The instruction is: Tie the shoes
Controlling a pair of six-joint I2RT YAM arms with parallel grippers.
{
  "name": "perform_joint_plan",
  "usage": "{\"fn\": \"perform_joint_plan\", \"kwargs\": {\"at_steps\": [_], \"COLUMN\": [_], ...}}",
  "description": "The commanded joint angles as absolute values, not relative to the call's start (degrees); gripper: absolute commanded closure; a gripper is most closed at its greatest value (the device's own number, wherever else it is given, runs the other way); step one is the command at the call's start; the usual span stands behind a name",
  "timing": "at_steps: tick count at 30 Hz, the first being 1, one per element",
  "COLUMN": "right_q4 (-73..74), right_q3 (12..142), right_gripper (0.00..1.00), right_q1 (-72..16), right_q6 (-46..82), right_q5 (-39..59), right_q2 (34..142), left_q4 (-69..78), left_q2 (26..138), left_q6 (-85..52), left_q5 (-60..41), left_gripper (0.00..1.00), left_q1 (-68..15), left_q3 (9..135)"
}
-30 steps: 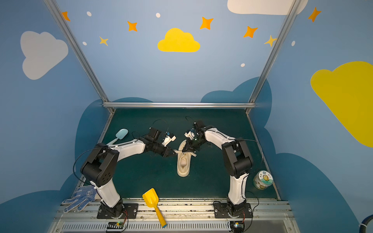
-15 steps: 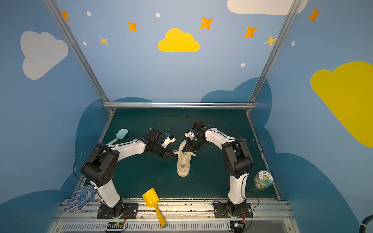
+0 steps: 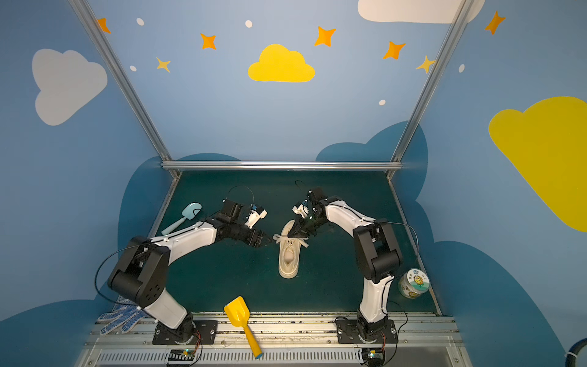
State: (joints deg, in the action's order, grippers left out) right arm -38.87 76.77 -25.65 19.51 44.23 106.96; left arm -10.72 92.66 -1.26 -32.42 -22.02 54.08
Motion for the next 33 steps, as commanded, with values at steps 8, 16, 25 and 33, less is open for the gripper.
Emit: {"fn": "perform_joint_plan", "kwargs": {"at_steps": [8,16,25,33], "right_q4": [-38.6,-41.5,-41.6,-40.0], "right_q3": [74.1,73.9,71.6,69.9], "right_gripper": [0.87,0.86,0.48,0.15], "right_q1": [-23.6,-22.4,-18.4,-11.3], "right_q6": [18.8,17.5,13.6,11.3], "right_q5": [45.3,43.0,36.6,31.4], "right_q2": [107.7,101.5,92.4,85.4], "left_q4": [-5.9,-4.6,2.4,18.5], "left_q2": [84.1,80.4,70.2,55.7], "left_q6": [-2.5,-1.6,-3.8,1.0], "left_q5": [-30.9,-29.3,-20.0,-2.8], "left_gripper": [0.0,0.0,0.0,0.0], "left_q1": [-16.9,-16.0,-15.7,-15.6], "left_q3": [48.6,45.8,38.2,25.1]}}
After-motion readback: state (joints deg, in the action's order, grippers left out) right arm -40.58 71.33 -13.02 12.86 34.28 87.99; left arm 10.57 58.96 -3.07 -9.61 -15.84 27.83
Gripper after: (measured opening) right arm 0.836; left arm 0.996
